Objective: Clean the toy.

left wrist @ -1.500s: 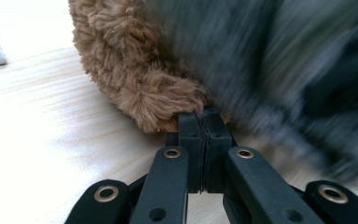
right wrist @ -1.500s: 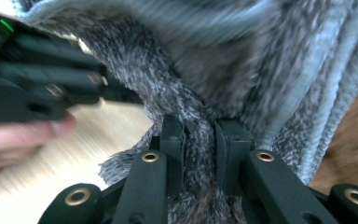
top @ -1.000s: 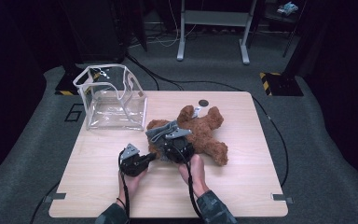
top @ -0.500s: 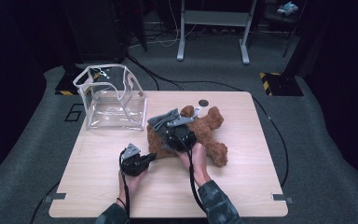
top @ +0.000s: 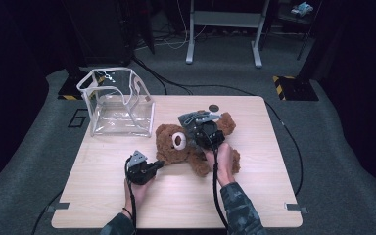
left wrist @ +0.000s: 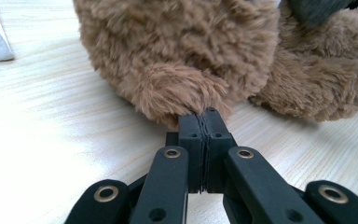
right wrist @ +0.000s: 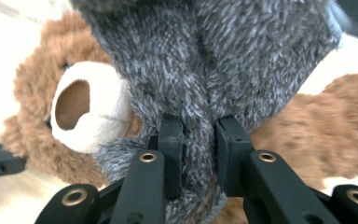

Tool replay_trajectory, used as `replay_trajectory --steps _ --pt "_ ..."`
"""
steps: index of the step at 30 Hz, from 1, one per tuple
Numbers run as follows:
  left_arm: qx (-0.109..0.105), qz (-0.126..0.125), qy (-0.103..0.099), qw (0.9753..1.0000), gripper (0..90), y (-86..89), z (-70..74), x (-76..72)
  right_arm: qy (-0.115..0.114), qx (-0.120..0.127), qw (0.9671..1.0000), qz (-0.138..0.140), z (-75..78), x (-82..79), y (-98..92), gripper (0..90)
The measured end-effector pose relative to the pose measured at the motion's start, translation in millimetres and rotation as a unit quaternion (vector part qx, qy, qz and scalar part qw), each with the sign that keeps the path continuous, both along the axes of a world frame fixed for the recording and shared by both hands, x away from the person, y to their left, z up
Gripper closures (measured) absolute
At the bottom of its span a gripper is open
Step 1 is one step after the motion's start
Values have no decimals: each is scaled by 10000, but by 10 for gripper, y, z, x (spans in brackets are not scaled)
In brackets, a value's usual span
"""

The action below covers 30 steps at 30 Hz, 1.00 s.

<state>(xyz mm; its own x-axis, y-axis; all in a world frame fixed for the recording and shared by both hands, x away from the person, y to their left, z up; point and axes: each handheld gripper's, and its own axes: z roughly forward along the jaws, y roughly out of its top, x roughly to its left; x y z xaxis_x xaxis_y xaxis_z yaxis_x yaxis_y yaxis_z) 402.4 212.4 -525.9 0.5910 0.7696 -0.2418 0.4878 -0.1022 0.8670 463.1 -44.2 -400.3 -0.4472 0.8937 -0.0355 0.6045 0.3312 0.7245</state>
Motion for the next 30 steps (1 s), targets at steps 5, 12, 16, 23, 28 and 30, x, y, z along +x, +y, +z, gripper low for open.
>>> replay_trajectory --steps 5,12,16,23,28,30 --pt "-24 44 38 10000 888 -11 0 -4 -150 14 9998 134 102 -26 37 748" --pt "-11 82 37 10000 888 -16 -1 1 -57 -236 9997 -79 -41 34 -97 750" --pt "-7 90 29 10000 888 -14 -1 2 -93 -418 9985 -333 -22 17 -311 750" --pt "-7 90 52 9999 887 -19 -2 5 -8 -33 9996 -268 75 -21 -454 747" --pt "6 80 53 10000 887 -19 -3 6 215 -285 9993 96 -26 19 -197 710" --pt "21 61 52 10000 887 -17 -2 6 225 -258 9994 44 -78 27 -208 665"
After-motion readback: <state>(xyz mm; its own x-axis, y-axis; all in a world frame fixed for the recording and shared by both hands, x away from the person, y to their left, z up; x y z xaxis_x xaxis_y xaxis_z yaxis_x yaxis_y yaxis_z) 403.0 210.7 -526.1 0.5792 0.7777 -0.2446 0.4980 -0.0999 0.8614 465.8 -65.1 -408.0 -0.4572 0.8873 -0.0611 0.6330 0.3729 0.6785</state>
